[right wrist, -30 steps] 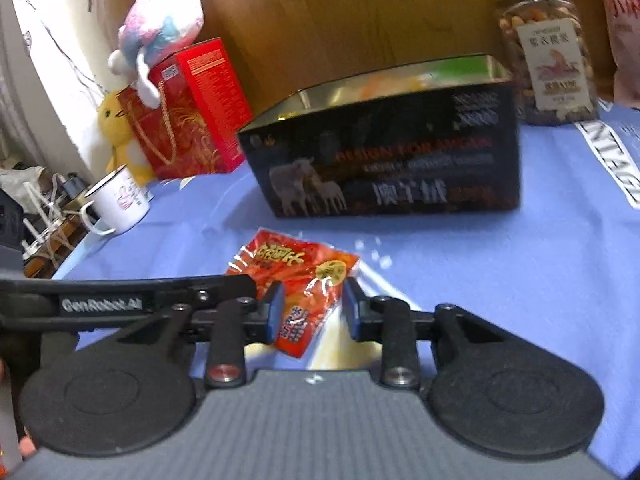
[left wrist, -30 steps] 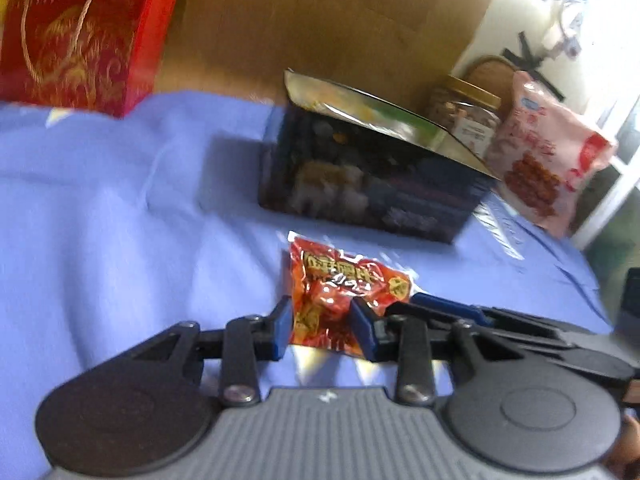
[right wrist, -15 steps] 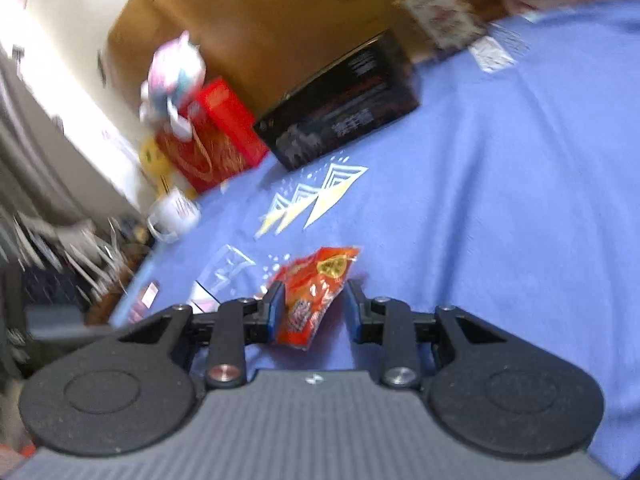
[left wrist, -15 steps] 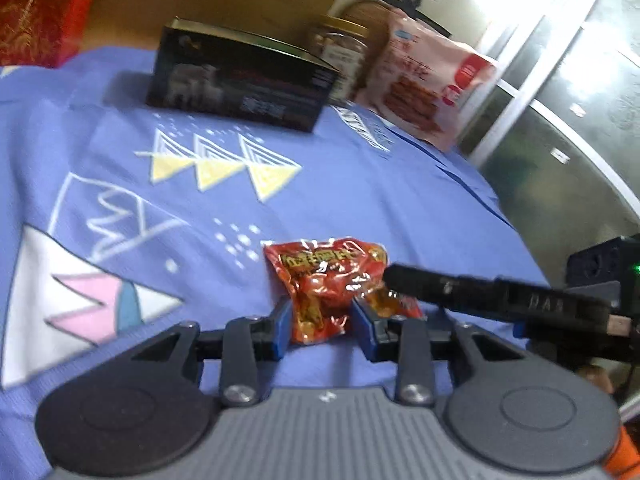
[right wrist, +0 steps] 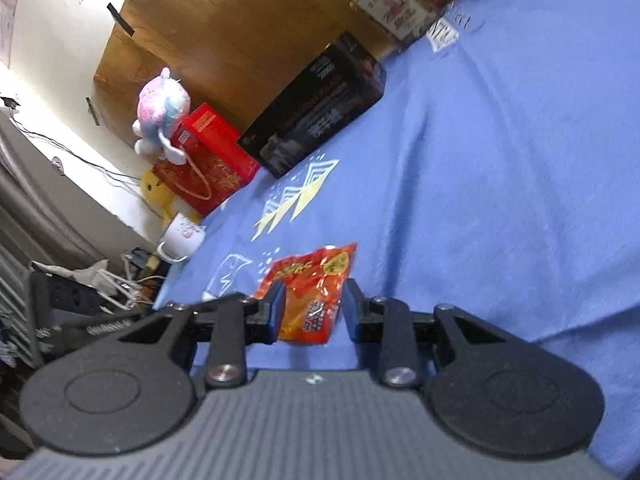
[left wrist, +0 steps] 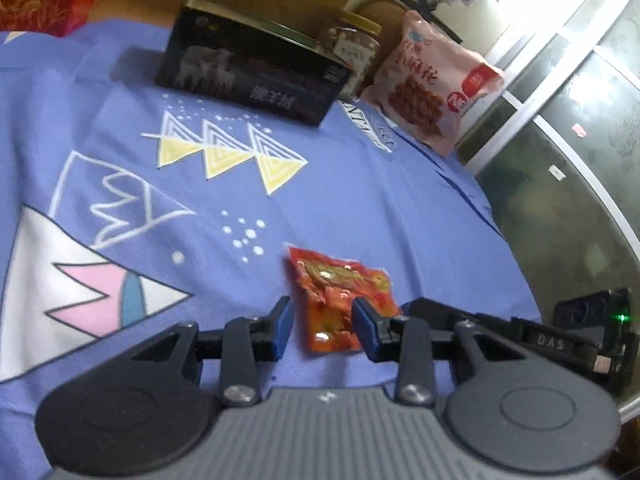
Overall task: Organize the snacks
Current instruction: 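Grasp the red snack packet with the left gripper, then carry the red packet into the tin and open the left gripper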
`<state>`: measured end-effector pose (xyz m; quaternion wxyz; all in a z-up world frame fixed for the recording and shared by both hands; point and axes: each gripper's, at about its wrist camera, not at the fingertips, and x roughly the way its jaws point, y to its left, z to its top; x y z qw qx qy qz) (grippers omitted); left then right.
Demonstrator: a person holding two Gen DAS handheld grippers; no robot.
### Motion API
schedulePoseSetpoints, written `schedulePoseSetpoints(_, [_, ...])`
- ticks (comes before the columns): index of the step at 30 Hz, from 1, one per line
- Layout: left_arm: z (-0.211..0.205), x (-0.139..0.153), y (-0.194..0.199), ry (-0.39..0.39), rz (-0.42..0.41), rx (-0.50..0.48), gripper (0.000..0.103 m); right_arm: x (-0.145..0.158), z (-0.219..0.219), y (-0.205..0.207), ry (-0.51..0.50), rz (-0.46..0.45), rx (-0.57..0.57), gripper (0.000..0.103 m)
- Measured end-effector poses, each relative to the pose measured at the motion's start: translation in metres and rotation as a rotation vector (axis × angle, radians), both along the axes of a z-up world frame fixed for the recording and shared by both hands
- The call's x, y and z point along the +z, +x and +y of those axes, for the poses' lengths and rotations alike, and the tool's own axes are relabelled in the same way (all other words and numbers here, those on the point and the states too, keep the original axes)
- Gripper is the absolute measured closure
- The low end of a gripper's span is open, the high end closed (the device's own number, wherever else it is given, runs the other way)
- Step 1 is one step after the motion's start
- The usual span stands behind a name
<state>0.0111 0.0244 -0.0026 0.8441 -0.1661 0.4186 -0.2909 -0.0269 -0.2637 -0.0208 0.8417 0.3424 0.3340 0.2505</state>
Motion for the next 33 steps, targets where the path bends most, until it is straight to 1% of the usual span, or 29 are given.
schedulePoseSetpoints(1, [-0.002,0.0,0.0,0.008,-0.008,-0.004,0.07,0.0,0.001,-0.002,0.005,0.001,0.015,0.069])
schedulePoseSetpoints(3, [-0.002,0.0,0.002,-0.001,-0.003,-0.002,0.07,0.003,0.008,-0.003,-0.017,-0.012,0.028,0.069])
schedulePoseSetpoints(4, [0.0,-0.001,0.003,-0.013,0.005,0.0,0.071,0.004,0.011,-0.003,-0.031,-0.021,0.027,0.067])
schedulePoseSetpoints(5, [0.002,-0.003,0.004,-0.025,0.016,0.004,0.075,0.005,0.013,-0.002,-0.027,-0.024,0.028,0.067])
schedulePoseSetpoints(6, [0.004,-0.004,0.004,-0.034,0.025,0.005,0.075,0.005,0.011,-0.002,-0.001,-0.024,0.033,0.067])
schedulePoseSetpoints(7, [0.008,-0.005,0.005,-0.06,0.04,0.002,0.075,0.003,0.009,0.0,0.044,-0.023,0.042,0.067])
schedulePoseSetpoints(9, [0.012,-0.009,0.006,-0.105,0.074,-0.005,0.082,-0.001,0.007,0.002,0.085,-0.006,0.051,0.067])
schedulePoseSetpoints(10, [0.012,-0.01,0.006,-0.106,0.08,-0.006,0.088,-0.002,0.008,0.003,0.075,0.005,0.05,0.07])
schedulePoseSetpoints(11, [0.011,-0.011,0.006,-0.094,0.076,-0.005,0.088,-0.003,0.011,0.004,0.049,0.011,0.045,0.079])
schedulePoseSetpoints(12, [0.01,-0.012,0.006,-0.092,0.068,-0.003,0.088,-0.003,0.013,0.004,0.028,0.011,0.043,0.08])
schedulePoseSetpoints(13, [0.01,-0.012,0.006,-0.09,0.066,-0.001,0.088,-0.002,0.014,0.004,0.026,0.007,0.046,0.083])
schedulePoseSetpoints(15, [0.009,-0.01,0.006,-0.087,0.059,-0.002,0.086,-0.001,0.016,0.003,0.017,0.004,0.056,0.087])
schedulePoseSetpoints(17, [0.008,-0.009,0.006,-0.079,0.053,-0.002,0.086,-0.002,0.015,0.002,0.041,0.009,0.066,0.089])
schedulePoseSetpoints(19, [0.007,-0.005,0.008,-0.08,0.041,-0.005,0.086,-0.002,0.011,0.004,0.075,0.017,0.065,0.089])
schedulePoseSetpoints(21, [0.009,0.004,0.012,-0.081,0.019,-0.001,0.086,0.001,0.009,0.009,0.108,0.022,0.066,0.089])
schedulePoseSetpoints(23, [0.009,0.016,0.017,-0.073,-0.022,0.002,0.086,0.011,0.009,0.019,0.114,0.005,0.073,0.089])
schedulePoseSetpoints(28, [0.012,0.056,0.052,-0.07,-0.15,0.044,0.086,0.058,0.022,0.059,0.029,-0.131,0.09,0.089])
schedulePoseSetpoints(31, [0.011,0.079,0.086,-0.064,-0.219,0.082,0.086,0.082,0.028,0.098,-0.003,-0.207,0.087,0.089])
schedulePoseSetpoints(33, [0.006,0.089,0.116,-0.046,-0.246,0.107,0.086,0.093,0.032,0.13,-0.032,-0.245,0.071,0.089])
